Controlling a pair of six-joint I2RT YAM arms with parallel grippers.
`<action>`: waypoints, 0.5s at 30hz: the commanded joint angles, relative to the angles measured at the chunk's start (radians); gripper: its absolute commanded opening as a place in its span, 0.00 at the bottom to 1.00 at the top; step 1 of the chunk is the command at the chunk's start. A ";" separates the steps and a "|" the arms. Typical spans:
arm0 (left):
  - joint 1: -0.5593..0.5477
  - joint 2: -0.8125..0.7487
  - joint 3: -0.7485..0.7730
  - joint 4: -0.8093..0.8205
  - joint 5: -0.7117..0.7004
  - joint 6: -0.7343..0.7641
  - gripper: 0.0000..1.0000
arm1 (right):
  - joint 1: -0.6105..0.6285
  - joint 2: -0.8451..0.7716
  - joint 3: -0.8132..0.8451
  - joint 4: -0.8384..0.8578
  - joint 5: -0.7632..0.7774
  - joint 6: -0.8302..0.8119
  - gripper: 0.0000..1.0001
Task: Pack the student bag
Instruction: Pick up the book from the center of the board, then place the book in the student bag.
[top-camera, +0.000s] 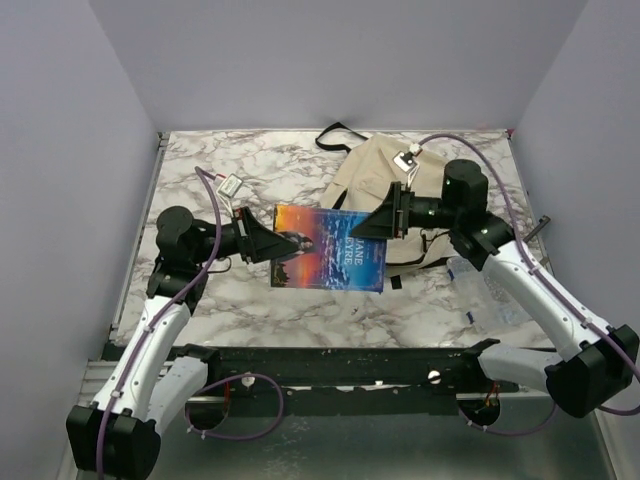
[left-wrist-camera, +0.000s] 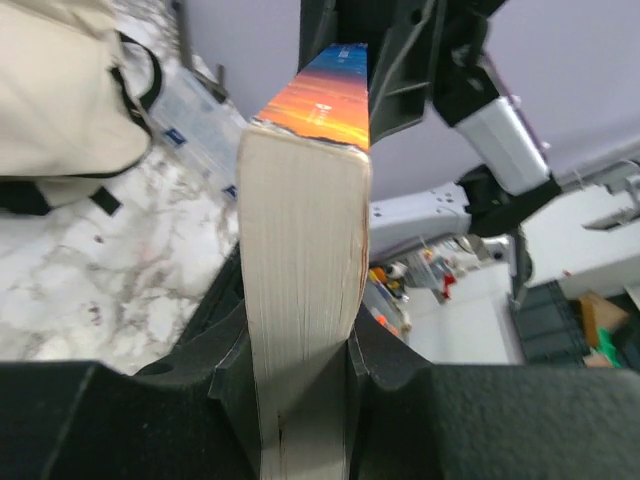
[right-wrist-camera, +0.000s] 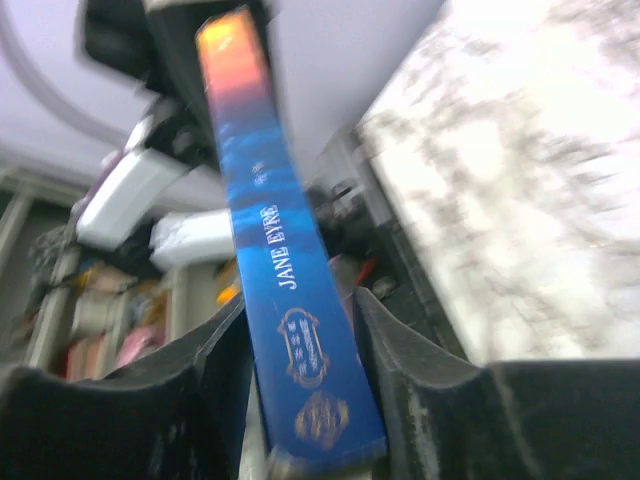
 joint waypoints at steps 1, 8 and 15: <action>0.066 -0.059 0.087 -0.425 -0.191 0.241 0.00 | -0.030 0.015 0.146 -0.540 0.483 -0.366 0.58; 0.071 -0.084 0.256 -0.880 -0.750 0.496 0.00 | -0.030 0.025 0.205 -0.684 0.778 -0.512 0.86; 0.067 -0.093 0.272 -0.968 -0.967 0.527 0.00 | 0.247 0.172 0.193 -0.725 1.286 -0.611 0.78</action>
